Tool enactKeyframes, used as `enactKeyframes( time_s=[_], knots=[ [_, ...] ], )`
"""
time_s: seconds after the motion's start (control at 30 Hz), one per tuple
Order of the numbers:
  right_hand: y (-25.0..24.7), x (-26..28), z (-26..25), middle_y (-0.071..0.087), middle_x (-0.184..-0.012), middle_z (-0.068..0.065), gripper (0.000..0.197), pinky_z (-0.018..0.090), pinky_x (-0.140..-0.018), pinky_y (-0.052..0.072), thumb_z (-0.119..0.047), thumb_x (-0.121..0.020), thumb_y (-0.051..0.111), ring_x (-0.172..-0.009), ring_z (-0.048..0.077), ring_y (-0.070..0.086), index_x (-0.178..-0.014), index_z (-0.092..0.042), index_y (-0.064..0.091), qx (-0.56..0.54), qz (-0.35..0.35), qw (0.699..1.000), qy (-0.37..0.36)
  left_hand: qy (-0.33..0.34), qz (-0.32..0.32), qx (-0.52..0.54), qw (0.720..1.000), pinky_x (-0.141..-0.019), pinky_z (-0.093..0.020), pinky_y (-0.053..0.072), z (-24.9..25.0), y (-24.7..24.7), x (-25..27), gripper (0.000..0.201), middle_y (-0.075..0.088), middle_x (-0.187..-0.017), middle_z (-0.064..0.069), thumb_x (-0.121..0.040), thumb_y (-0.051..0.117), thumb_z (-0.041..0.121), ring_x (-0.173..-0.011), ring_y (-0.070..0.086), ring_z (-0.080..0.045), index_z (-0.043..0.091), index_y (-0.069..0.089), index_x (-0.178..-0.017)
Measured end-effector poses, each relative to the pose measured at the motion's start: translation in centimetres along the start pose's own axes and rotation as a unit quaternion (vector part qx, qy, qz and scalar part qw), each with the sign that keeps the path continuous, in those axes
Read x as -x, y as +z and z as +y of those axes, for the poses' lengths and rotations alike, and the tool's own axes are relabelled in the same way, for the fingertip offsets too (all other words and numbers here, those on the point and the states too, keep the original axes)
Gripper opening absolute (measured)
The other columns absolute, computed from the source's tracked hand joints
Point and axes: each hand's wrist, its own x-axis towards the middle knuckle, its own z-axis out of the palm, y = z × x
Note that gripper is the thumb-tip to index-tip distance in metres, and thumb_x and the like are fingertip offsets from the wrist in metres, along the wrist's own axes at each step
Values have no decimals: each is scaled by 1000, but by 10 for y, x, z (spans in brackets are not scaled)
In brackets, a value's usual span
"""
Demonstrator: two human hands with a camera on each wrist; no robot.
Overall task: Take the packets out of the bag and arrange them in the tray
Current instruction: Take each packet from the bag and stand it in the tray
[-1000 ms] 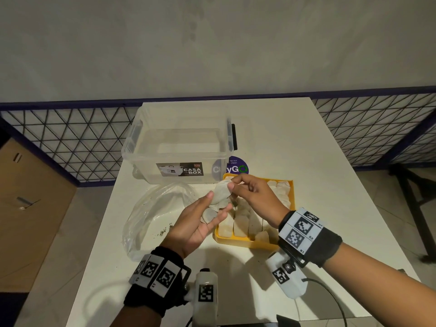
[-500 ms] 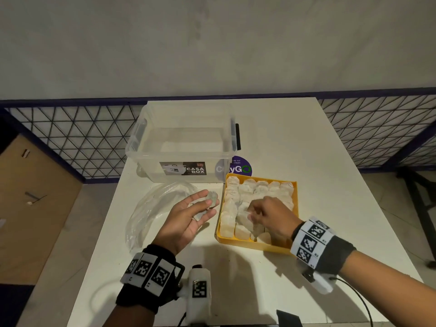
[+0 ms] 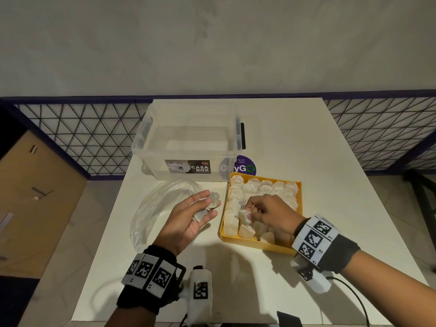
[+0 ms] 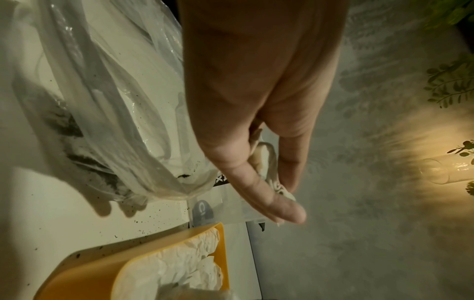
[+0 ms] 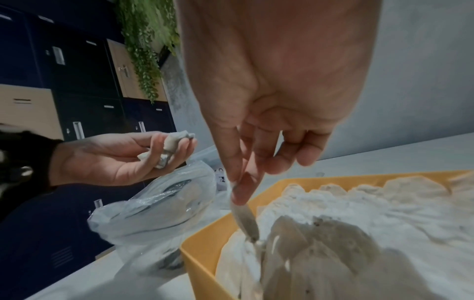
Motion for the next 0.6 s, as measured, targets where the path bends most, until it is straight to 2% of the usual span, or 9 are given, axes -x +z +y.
enactKeyframes(
  time_s=[0.07, 0.13, 0.27, 0.3, 0.37, 0.43, 0.47, 0.53, 0.6],
  knots=[
    [4, 1, 1, 55, -71, -10, 14, 11, -59, 31, -15, -85, 62, -70, 9, 50, -99, -18, 65, 24, -28, 999, 3, 1, -2, -3, 1000, -101, -38, 43, 0, 1, 1, 21, 74, -98, -9, -86, 61, 4, -85, 70, -20, 10, 64, -106],
    [7, 1, 2, 55, -71, -11, 14, 14, -61, 32, -15, -85, 61, -71, 9, 51, -98, -19, 65, 22, -31, 999, 2, 5, -2, -3, 1000, -94, -35, 47, 1, 1, 2, 21, 73, -100, -11, -87, 60, 3, -85, 71, -20, 9, 63, -107],
    [5, 4, -4, 60, -81, -3, 12, 23, -75, 29, -20, -88, 58, -80, 14, 48, -96, -23, 65, -9, 59, 997, -52, 11, 0, 8, 1000, -76, -27, 56, 2, 1, 3, 20, 70, -104, -15, -87, 59, 0, -88, 71, -20, 7, 63, -106],
    [4, 5, -6, 60, -82, -3, 11, 24, -76, 27, -21, -88, 58, -82, 14, 46, -96, -23, 65, -13, 74, 995, -67, 11, 0, 9, 1000, -75, -27, 57, 2, 1, 3, 20, 70, -105, -15, -88, 58, 0, -89, 71, -20, 7, 63, -106],
    [4, 7, -10, 55, -80, -8, 10, 24, -76, 25, -24, -88, 59, -83, 13, 44, -96, -24, 64, -19, 77, 994, -81, 9, -3, 2, 1000, -85, -30, 53, 1, 1, 4, 20, 72, -103, -13, -88, 58, 1, -88, 71, -19, 8, 63, -106],
    [5, 8, -9, 52, -76, -11, 7, 23, -78, 25, -24, -88, 60, -81, 13, 43, -94, -24, 63, -6, 48, 996, -74, 5, -5, -14, 1000, -96, -36, 45, 1, 1, 4, 20, 74, -98, -8, -89, 58, 4, -84, 71, -18, 11, 63, -107],
    [7, 8, -7, 51, -72, -14, 6, 23, -79, 26, -23, -88, 60, -79, 13, 44, -92, -25, 62, 10, 23, 998, -66, 4, -4, -16, 1000, -97, -37, 44, 1, 1, 5, 20, 75, -97, -7, -89, 58, 4, -83, 72, -18, 11, 63, -107],
    [9, 6, -4, 55, -72, -13, 6, 25, -82, 30, -21, -88, 59, -78, 14, 47, -92, -24, 60, 51, -20, 997, -45, 3, -1, -10, 1000, -93, -36, 50, 1, 2, 4, 20, 73, -101, -10, -89, 57, 3, -86, 71, -20, 9, 63, -107],
    [12, 3, -2, 65, -88, -3, 11, 29, -91, 31, -20, -88, 56, -88, 20, 55, -98, -19, 61, 106, -38, 993, -24, -2, 2, 1, 1000, -84, -32, 56, 2, 3, 3, 19, 70, -108, -13, -91, 55, 2, -93, 69, -24, 6, 63, -107]
  ],
)
